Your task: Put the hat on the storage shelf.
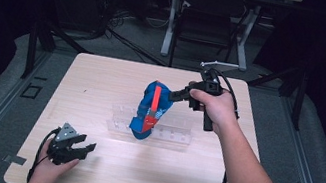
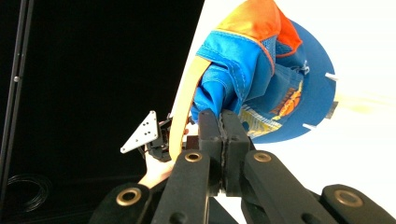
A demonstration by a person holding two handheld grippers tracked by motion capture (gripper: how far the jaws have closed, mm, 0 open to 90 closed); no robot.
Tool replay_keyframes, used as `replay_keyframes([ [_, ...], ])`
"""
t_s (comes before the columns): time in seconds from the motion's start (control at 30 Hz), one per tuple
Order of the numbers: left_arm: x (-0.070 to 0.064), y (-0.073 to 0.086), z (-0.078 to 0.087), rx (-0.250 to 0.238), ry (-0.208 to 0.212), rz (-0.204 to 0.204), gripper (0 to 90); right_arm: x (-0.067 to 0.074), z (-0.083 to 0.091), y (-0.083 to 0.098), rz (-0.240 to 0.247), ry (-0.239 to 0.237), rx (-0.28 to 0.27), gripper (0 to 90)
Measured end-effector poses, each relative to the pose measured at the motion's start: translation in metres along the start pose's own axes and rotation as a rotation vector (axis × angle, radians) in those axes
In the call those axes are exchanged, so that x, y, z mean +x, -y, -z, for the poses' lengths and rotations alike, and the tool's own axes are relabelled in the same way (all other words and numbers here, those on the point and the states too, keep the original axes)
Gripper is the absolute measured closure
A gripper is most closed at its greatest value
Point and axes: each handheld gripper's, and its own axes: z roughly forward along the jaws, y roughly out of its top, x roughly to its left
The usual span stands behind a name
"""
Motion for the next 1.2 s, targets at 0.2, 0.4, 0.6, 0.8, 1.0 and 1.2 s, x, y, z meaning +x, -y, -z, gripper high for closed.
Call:
replay_keyframes([
  [0.2, 0.000, 0.000, 0.000, 0.006, -0.002, -0.003, 47.0, -0.007, 0.000, 0.002, -0.008, 0.019, -0.004, 86.0],
  [0.4, 0.001, 0.000, 0.000, 0.005, -0.002, -0.003, 47.0, -0.010, 0.001, 0.002, -0.004, 0.051, -0.009, 81.7],
  [0.6, 0.001, 0.001, 0.000, 0.004, -0.002, 0.001, 47.0, -0.014, 0.001, 0.005, -0.005, 0.095, -0.014, 76.0],
  [0.8, 0.001, 0.001, 0.000, 0.005, -0.002, 0.001, 47.0, -0.018, 0.001, 0.009, 0.009, 0.144, -0.031, 71.2],
  [1.0, 0.001, 0.001, 0.000, 0.006, -0.003, 0.002, 46.9, -0.019, 0.000, 0.015, 0.040, 0.194, -0.012, 68.3],
  [1.2, 0.001, 0.002, 0.000, 0.003, -0.007, 0.003, 46.8, -0.022, 0.000, 0.026, 0.060, 0.244, -0.012, 67.3],
])
